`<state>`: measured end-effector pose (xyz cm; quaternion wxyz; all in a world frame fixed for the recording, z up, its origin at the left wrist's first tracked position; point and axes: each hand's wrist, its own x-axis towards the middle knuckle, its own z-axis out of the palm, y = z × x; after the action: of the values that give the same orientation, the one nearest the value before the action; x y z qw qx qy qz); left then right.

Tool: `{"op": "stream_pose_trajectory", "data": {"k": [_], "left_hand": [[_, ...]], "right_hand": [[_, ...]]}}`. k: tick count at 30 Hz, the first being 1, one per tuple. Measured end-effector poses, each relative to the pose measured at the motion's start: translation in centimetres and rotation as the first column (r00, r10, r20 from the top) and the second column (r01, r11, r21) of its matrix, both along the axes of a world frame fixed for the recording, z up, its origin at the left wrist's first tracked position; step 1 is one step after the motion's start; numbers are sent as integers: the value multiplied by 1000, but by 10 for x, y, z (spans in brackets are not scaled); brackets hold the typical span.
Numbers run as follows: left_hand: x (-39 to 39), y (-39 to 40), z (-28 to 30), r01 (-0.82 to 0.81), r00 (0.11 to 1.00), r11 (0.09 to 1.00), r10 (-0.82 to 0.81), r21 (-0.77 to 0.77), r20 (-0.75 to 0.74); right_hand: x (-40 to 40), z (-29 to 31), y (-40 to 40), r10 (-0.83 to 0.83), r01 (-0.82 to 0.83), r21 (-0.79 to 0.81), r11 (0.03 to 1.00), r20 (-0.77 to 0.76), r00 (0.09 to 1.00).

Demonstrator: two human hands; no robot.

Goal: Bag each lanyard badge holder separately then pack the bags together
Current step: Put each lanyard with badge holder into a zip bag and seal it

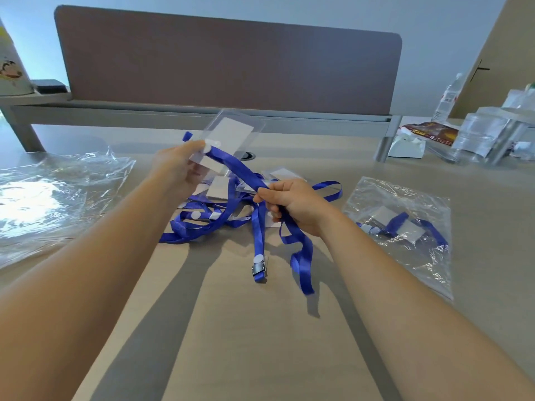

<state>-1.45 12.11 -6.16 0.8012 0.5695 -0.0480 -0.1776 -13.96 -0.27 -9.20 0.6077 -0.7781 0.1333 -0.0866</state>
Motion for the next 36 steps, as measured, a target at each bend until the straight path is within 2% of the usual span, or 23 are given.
{"op": "stream_pose_trajectory", "data": {"k": [2,4,7,10,13,15,16,18,21,24,27,29,31,33,36], "left_hand": [[4,11,3,129,991,987,-131,-96,-18],[7,22,4,283,959,954,-282,-95,25],[6,35,7,456,885,889,-458,43,87],[6,40,8,572,799,794,-596,207,81],[6,46,10,667,678,610,-735,428,-6],[8,46,11,667,589,428,-804,610,-81],[9,45,11,627,575,355,-811,693,-105],[10,39,10,501,609,288,-787,816,-96],[6,29,10,300,661,260,-750,918,-4],[8,27,5,56,733,350,-651,935,200],[14,30,1,-36,825,595,-436,803,360],[18,34,-2,-89,883,742,-250,665,397],[20,37,-4,-118,937,848,-77,516,341],[21,39,-3,-101,978,935,31,340,206],[21,47,-1,-19,999,997,16,76,47]], "right_hand": [[1,-1,-3,23,-23,34,999,-1,1000],[3,-1,-5,36,-35,42,999,-18,999],[8,-1,-7,25,-24,33,999,-35,999],[15,-2,-8,-11,9,-45,999,-35,999],[23,1,-7,-35,29,-108,994,-57,998],[25,5,-9,-63,55,-123,991,-66,996],[26,8,-10,-76,65,-146,987,-74,994],[29,14,-7,-89,72,-224,972,-70,994],[34,22,6,-99,94,-248,964,-8,995],[39,25,16,-55,66,-190,980,63,996],[42,21,23,28,-14,-165,986,81,996],[42,18,26,58,-46,-137,989,84,995],[40,15,30,104,-97,-101,990,63,993],[38,13,34,164,-162,-65,985,23,986],[35,9,33,222,-222,19,975,-40,974]]}}
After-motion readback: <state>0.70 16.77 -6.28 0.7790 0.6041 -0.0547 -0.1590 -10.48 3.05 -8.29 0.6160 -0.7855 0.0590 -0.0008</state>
